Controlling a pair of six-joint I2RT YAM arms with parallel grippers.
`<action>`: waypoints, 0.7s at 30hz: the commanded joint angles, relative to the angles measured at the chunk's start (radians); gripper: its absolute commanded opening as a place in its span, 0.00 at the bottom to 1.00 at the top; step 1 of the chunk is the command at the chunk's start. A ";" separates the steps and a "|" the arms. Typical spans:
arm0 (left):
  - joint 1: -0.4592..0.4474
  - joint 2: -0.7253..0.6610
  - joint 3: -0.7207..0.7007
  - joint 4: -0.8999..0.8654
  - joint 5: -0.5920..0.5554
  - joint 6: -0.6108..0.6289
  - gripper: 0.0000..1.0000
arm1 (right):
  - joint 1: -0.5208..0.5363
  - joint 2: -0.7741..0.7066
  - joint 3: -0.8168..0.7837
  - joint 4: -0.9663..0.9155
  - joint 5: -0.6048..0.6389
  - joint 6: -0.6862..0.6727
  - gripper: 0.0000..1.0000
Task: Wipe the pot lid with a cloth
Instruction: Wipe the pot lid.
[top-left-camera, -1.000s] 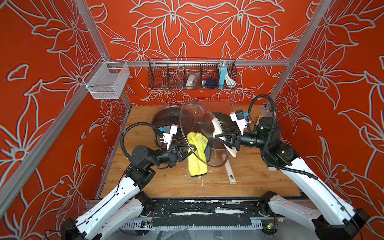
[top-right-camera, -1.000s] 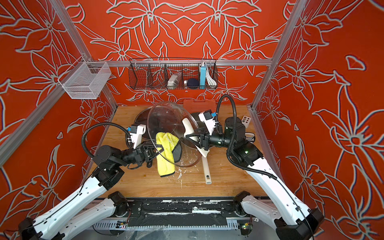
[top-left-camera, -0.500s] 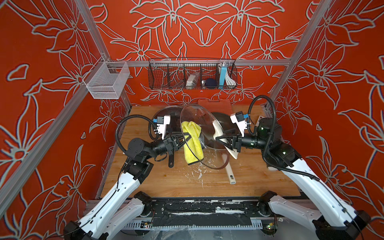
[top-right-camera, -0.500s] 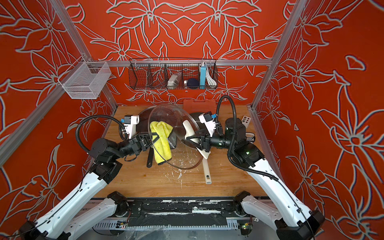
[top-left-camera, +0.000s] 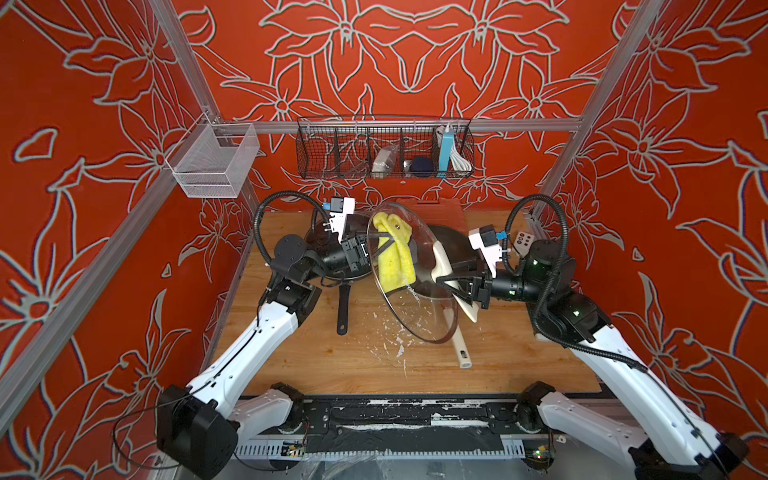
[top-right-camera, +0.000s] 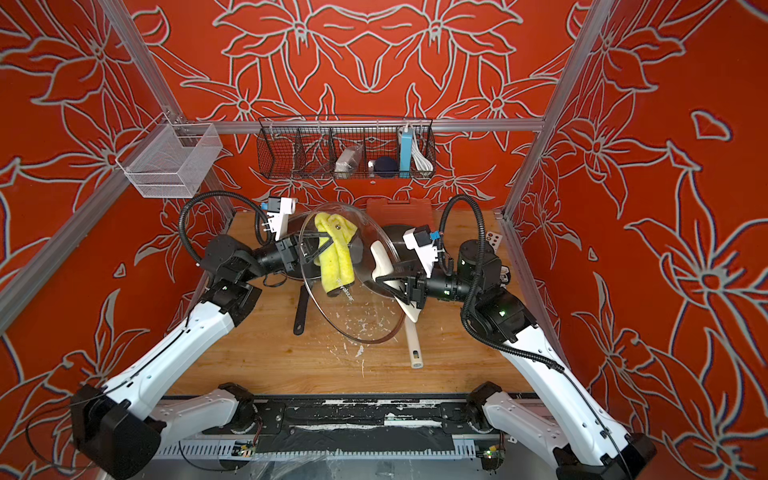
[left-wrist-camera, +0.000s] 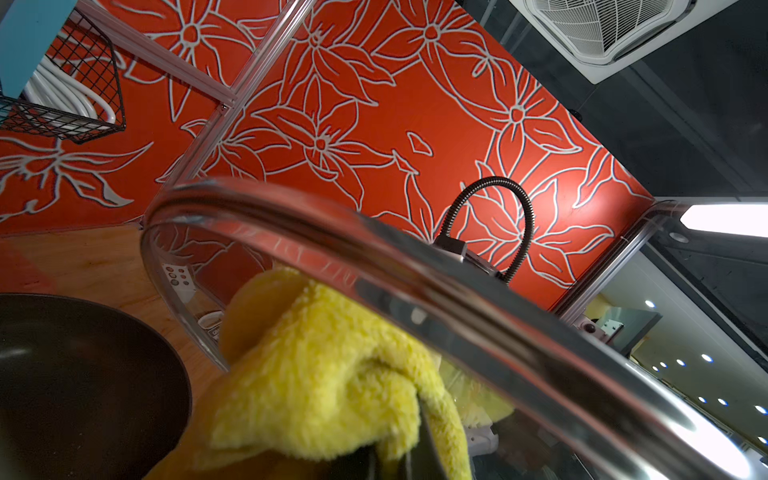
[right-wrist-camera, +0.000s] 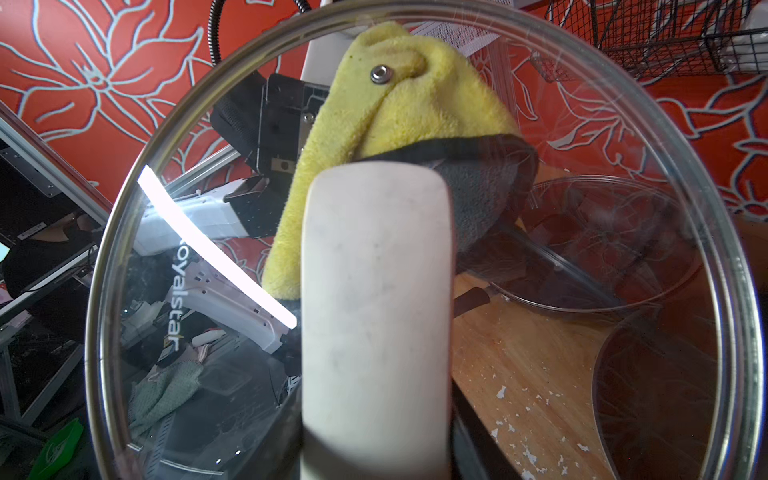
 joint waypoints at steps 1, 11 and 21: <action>0.001 0.045 0.065 0.148 0.005 -0.035 0.00 | 0.020 -0.034 0.010 0.179 -0.127 0.003 0.00; -0.015 0.213 0.100 0.301 0.023 -0.137 0.00 | 0.021 -0.008 0.037 0.272 -0.158 0.058 0.00; -0.140 0.310 0.160 0.263 0.029 -0.078 0.00 | 0.020 0.015 0.052 0.331 -0.143 0.078 0.00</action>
